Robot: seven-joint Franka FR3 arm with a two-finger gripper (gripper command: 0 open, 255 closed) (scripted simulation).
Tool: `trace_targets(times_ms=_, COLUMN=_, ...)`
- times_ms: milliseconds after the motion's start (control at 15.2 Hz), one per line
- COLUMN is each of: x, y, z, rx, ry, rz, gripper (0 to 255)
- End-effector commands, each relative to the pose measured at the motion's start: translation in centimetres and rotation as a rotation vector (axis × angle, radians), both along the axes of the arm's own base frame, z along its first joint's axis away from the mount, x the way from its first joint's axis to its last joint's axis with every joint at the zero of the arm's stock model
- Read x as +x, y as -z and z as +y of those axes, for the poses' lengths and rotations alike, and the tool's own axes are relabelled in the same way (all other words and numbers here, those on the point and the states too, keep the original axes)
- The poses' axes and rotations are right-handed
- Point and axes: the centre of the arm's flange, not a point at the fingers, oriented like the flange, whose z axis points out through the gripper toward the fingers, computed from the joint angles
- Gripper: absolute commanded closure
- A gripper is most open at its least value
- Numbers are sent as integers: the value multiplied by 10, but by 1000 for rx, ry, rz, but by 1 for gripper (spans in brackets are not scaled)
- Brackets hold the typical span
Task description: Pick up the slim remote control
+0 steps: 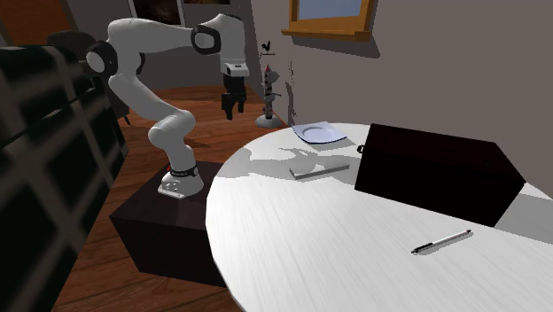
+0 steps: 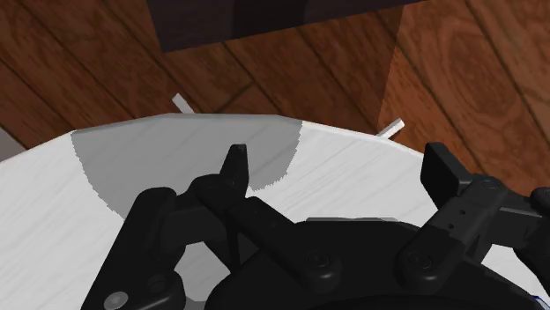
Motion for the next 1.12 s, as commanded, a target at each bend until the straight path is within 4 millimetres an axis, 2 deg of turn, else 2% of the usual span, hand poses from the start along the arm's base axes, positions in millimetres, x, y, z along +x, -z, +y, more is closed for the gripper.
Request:
trace_targets(times_ms=0, x=0, y=0, z=0, rx=0, ry=0, rz=0, gripper=0)
trace_targets(times_ms=528, x=85, y=23, z=-55, rx=11, ry=-129, rz=-12, gripper=0)
trace_targets(times_ms=1056, x=177, y=45, z=-99, rx=22, ry=-258, rz=-25, gripper=0)
